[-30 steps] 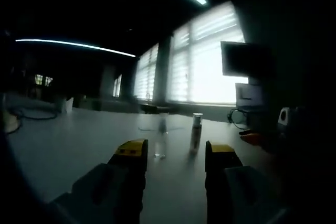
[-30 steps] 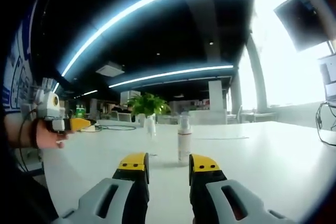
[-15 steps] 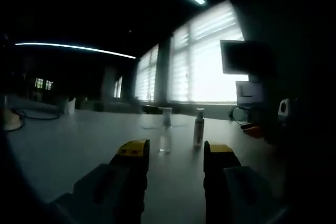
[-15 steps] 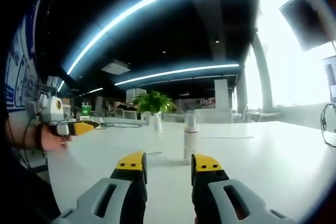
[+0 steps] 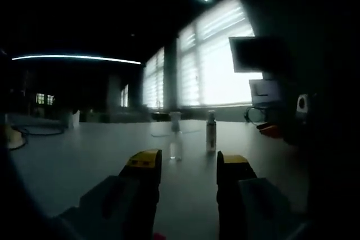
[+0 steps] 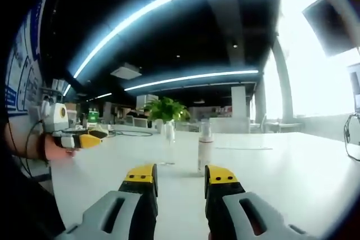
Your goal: Clamp pump bottle remove cover press pump head put on cover
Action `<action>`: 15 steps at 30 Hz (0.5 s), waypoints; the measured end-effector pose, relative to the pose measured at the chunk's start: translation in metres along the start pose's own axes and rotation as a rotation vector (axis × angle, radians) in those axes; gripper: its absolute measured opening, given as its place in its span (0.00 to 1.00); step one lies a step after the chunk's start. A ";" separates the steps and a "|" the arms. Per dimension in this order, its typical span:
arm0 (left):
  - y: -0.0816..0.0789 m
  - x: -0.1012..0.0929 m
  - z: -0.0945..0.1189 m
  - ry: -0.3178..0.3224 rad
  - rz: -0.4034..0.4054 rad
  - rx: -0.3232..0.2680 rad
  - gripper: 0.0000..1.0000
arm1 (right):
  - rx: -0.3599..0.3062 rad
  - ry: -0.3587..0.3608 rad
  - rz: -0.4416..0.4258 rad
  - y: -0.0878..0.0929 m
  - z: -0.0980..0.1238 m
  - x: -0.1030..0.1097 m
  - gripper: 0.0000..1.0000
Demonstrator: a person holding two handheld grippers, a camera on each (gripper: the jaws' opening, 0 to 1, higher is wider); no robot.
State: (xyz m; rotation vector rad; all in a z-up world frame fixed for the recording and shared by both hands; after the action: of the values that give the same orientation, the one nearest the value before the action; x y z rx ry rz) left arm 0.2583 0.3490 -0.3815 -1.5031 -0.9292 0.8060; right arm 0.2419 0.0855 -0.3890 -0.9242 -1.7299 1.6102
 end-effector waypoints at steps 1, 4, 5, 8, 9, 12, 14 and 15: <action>0.000 0.000 0.001 -0.005 -0.002 -0.002 0.30 | 0.003 0.000 0.002 0.001 0.000 -0.001 0.28; -0.002 0.001 0.002 -0.013 0.009 -0.008 0.29 | 0.005 -0.001 0.002 0.001 0.000 -0.001 0.28; -0.003 0.001 0.002 -0.013 0.012 -0.008 0.29 | 0.004 0.000 0.001 0.001 0.001 -0.001 0.28; -0.001 0.001 0.002 -0.014 0.013 -0.001 0.29 | -0.003 0.001 -0.010 0.000 0.001 -0.003 0.27; -0.001 0.000 0.002 -0.012 0.011 0.001 0.29 | -0.003 0.002 -0.010 0.000 0.002 -0.004 0.27; -0.001 0.001 0.002 -0.012 0.006 0.003 0.29 | -0.004 0.003 -0.012 0.001 0.002 -0.004 0.27; -0.001 0.001 0.002 -0.015 0.008 0.004 0.28 | 0.001 0.004 -0.004 0.002 0.002 -0.005 0.27; -0.001 0.002 0.002 -0.018 0.013 0.002 0.28 | 0.001 0.003 -0.003 0.001 0.002 -0.004 0.27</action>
State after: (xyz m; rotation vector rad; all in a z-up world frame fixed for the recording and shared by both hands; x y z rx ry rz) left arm 0.2575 0.3521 -0.3804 -1.5032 -0.9322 0.8304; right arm 0.2430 0.0808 -0.3901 -0.9233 -1.7273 1.6069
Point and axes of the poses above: the point that each gripper's makers call its tool centre point, and the gripper's own axes: z roughly backward along the fingers, x roughly to its left, y roughly out of its underside, the point moved 4 cm from there along z, roughly backward along the fingers, and after that the axes turned 10 degrees about -y, right-handed, at the moved point
